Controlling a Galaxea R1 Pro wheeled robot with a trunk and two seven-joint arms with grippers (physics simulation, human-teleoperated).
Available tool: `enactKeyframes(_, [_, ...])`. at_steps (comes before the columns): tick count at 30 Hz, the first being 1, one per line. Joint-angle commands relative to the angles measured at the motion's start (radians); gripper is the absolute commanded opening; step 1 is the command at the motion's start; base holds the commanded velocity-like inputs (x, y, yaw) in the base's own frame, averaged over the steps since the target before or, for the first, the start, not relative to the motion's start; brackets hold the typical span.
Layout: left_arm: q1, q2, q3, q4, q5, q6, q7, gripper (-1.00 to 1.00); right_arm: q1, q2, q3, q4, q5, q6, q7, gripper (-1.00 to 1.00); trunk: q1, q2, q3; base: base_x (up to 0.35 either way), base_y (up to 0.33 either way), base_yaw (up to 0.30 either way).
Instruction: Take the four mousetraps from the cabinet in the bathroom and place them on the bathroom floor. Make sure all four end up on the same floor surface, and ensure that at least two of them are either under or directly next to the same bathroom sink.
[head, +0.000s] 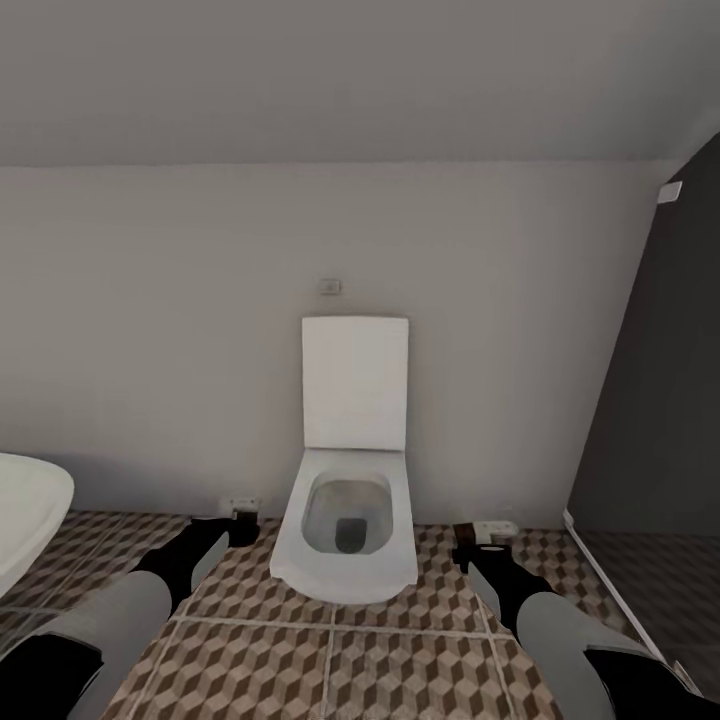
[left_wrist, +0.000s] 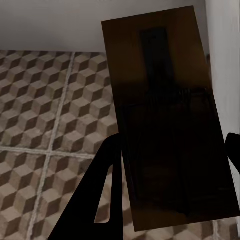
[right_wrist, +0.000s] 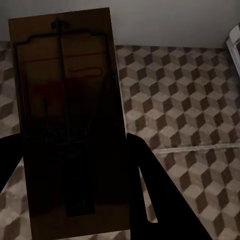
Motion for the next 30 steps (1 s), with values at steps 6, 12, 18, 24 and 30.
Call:
enactKeyframes(6, [0.000, 0.000, -0.008, -0.001, 0.010, 0.016, 0.010, -1.00, 0.000, 0.001, -0.011, -0.002, 0.003, 0.013, -0.002, -1.00, 0.023, -0.043, -0.020, 0.000, 0.000, 0.000])
enactKeyframes(12, [0.000, -0.002, -0.011, 0.029, 0.005, 0.046, 0.010, -1.00, 0.000, 0.000, -0.015, 0.009, -0.002, 0.054, -0.007, -1.00, 0.046, -0.085, -0.039, 0.000, 0.000, 0.000])
enactKeyframes(18, [0.000, -0.003, -0.011, 0.042, -0.003, 0.121, 0.010, -1.00, 0.000, 0.000, -0.016, 0.013, -0.005, 0.143, -0.009, -1.00, 0.069, -0.127, -0.058, 0.000, 0.000, 0.000])
enactKeyframes(24, [0.000, -0.004, -0.011, 0.044, -0.006, 0.138, 0.009, -1.00, 0.000, 0.001, -0.016, 0.012, -0.005, 0.159, -0.008, -1.00, 0.092, -0.169, -0.076, 0.000, 0.000, 0.000])
enactKeyframes(30, [0.000, -0.003, -0.011, 0.041, -0.006, 0.135, 0.009, -1.00, 0.000, 0.001, -0.016, 0.011, -0.005, 0.122, -0.008, -1.00, 0.095, -0.170, -0.100, 0.000, 0.000, 0.000])
